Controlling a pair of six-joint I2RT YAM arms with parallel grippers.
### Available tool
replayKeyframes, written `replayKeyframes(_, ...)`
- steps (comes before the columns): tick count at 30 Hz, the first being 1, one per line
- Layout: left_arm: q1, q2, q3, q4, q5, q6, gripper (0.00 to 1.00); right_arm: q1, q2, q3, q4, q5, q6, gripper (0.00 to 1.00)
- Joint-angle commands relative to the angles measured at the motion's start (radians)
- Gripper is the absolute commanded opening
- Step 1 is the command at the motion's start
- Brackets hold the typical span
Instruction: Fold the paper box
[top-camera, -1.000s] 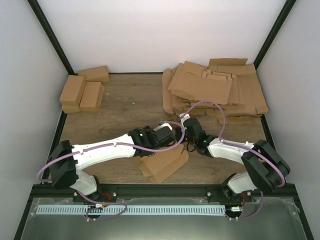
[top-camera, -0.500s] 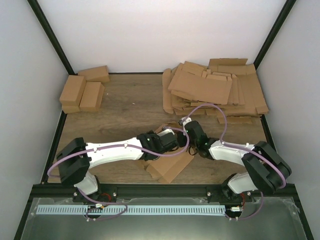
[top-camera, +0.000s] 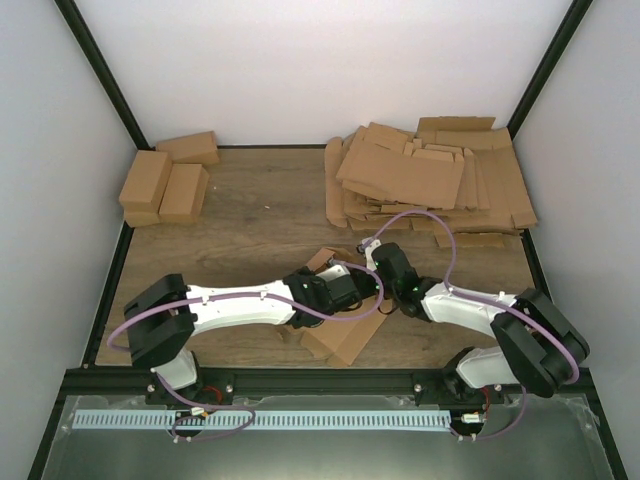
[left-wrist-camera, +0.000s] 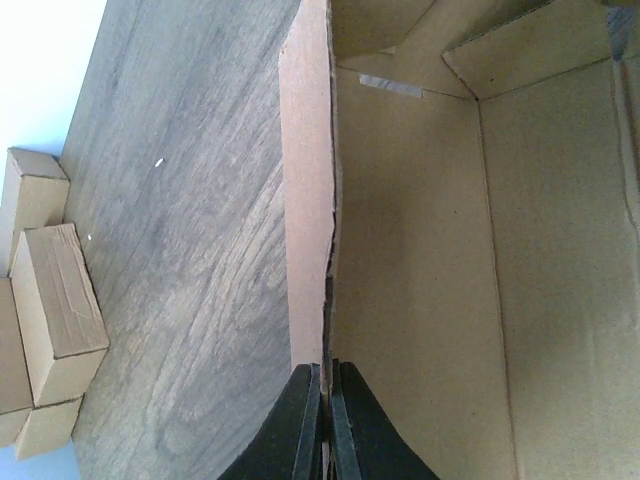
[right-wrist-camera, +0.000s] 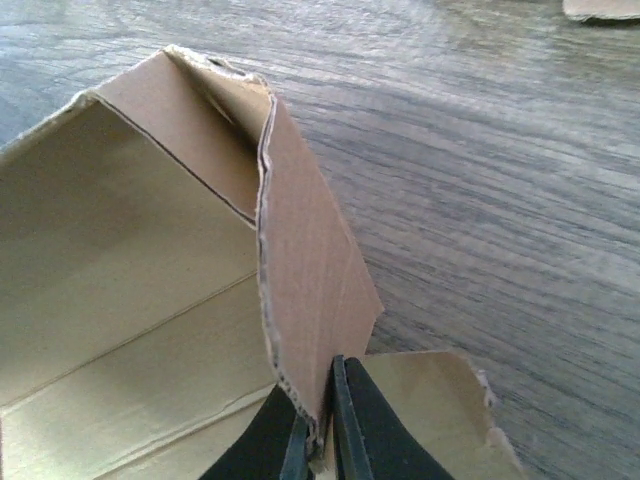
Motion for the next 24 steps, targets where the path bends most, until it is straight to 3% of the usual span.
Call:
replayKeyframes(1, -0.023, 0.015, -0.018, 0.038, 0.042, -0.021, 0.04, 0.006, 0.007, 0.025, -0.01, -0.096, 0.035, 0.06)
replayKeyframes(9, -0.064, 0.048, -0.006, 0.007, -0.023, -0.04, 0.04, 0.006, 0.035, 0.004, 0.007, -0.113, 0.057, 0.13)
replayKeyframes(17, -0.092, 0.094, 0.032, -0.045, -0.114, -0.059, 0.04, 0.006, -0.013, 0.006, -0.033, -0.05, 0.05, 0.28)
replayKeyframes(24, -0.092, 0.107, 0.033, -0.051, -0.125, -0.075, 0.04, 0.004, -0.097, 0.001, -0.067, 0.056, 0.056, 0.29)
